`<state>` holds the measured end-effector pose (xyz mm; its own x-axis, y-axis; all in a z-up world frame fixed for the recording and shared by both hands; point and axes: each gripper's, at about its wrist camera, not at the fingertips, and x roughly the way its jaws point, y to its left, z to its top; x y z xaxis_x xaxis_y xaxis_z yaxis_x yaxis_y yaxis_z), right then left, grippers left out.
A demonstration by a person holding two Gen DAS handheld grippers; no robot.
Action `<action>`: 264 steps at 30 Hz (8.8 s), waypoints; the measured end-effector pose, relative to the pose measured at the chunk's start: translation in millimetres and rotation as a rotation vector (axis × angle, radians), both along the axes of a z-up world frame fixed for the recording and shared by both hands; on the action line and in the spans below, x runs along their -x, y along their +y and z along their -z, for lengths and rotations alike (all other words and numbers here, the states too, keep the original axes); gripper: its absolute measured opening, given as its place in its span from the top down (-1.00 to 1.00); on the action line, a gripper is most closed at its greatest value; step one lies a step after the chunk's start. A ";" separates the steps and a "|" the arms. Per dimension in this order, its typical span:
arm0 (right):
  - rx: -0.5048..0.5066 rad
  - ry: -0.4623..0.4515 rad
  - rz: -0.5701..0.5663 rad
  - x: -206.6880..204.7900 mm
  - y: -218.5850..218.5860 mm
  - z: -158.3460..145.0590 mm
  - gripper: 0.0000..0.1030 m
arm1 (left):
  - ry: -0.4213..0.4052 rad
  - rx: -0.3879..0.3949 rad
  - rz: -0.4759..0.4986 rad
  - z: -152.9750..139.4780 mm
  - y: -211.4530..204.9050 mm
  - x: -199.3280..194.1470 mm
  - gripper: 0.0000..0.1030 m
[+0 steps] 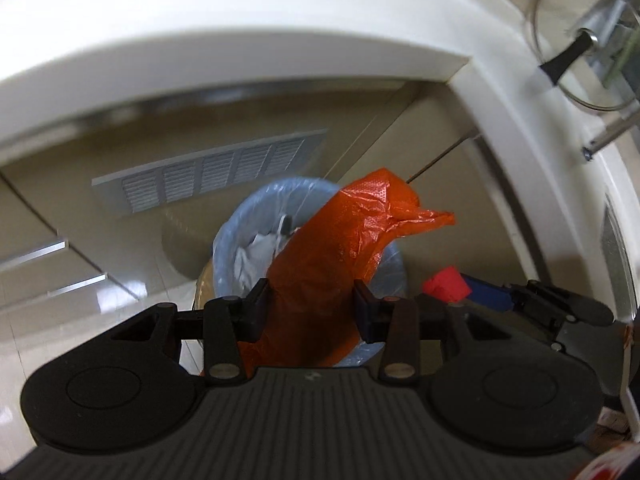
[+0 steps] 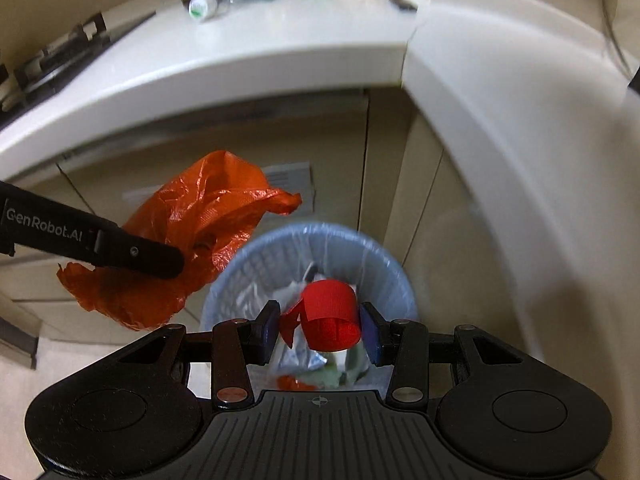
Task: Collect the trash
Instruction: 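Carry the orange-red bag and red cap down over the wastebasket, then open the left gripper to drop the bag while the right drops the cap, then raise both tools back toward the counter, then grasp the green plastic bag with the left gripper while the right grasps the black lighter, then carry the green bag and lighter down over the wastebasket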
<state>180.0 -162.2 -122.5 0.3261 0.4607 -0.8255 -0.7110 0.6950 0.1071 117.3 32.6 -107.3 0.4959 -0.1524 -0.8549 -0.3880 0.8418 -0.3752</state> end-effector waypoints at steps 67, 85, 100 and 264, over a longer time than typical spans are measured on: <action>0.067 -0.022 -0.038 -35.4 30.1 53.2 -0.33 | 0.081 -0.003 -0.153 46.1 22.2 7.7 -0.38; 0.053 -0.031 -0.068 -7.8 25.2 30.3 -0.33 | 0.001 -0.056 -0.113 19.6 22.2 23.0 -0.38; -0.113 -0.183 -0.041 4.6 23.3 -58.0 -0.33 | -0.186 -0.211 -0.007 -56.6 10.8 30.9 -0.38; 0.010 -0.086 -0.014 -0.8 5.6 -0.9 0.57 | -0.017 -0.140 0.221 11.9 -38.5 -24.4 0.30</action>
<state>180.8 -156.6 -121.5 0.3902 0.4578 -0.7988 -0.7266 0.6860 0.0383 141.7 -5.9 -119.2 0.4779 -0.1400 -0.8672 -0.1833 0.9496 -0.2543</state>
